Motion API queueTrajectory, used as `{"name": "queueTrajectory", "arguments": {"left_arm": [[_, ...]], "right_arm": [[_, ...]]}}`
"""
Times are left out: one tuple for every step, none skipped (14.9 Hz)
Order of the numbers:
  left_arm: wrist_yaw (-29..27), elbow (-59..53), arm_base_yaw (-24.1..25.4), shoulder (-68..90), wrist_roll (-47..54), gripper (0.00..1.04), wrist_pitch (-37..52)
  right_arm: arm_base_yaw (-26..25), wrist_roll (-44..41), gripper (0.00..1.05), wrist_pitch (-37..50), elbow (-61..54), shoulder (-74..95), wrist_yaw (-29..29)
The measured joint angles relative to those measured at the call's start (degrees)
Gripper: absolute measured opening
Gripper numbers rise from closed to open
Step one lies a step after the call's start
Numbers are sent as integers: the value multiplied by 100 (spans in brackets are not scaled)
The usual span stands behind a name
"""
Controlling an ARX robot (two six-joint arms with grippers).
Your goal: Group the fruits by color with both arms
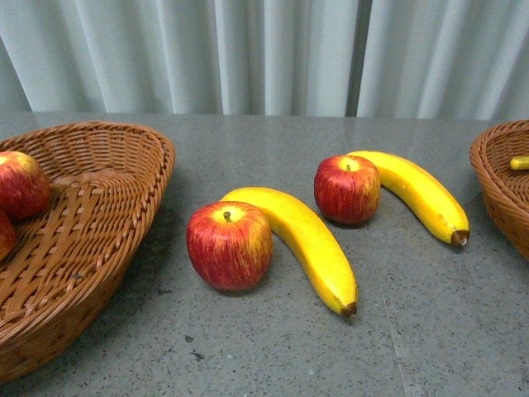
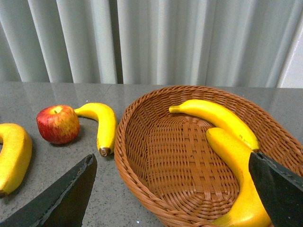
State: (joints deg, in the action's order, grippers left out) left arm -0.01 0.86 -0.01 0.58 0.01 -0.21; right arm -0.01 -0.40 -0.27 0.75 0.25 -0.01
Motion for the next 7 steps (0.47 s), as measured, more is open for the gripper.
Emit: {"name": "queueTrajectory", "arguments": {"left_arm": [[-2,0,0,0,0,98,-9],[-1296,514,-610,704,-319,98,-1320],[-2031,813,-863,1335,-372,98,-1585],[-2212,914,-632,1512,-348,98,-1298],[-2015,1113,-365,1716,-221,98,-885],[-1593,1384,-31,2190,35,98,-337],[-1132,1580,313,2730,247,98,140]], "right_arm": [[0,0,98,-2,0,0,0],[0,2,98,-4,0,0,9],[0,2,98,7,0,0,-13],[0,2,98,-7,0,0,4],[0,2,98,0,0,0,2],[0,2,98,0,0,0,2],[0,2,98,-2,0,0,4]]}}
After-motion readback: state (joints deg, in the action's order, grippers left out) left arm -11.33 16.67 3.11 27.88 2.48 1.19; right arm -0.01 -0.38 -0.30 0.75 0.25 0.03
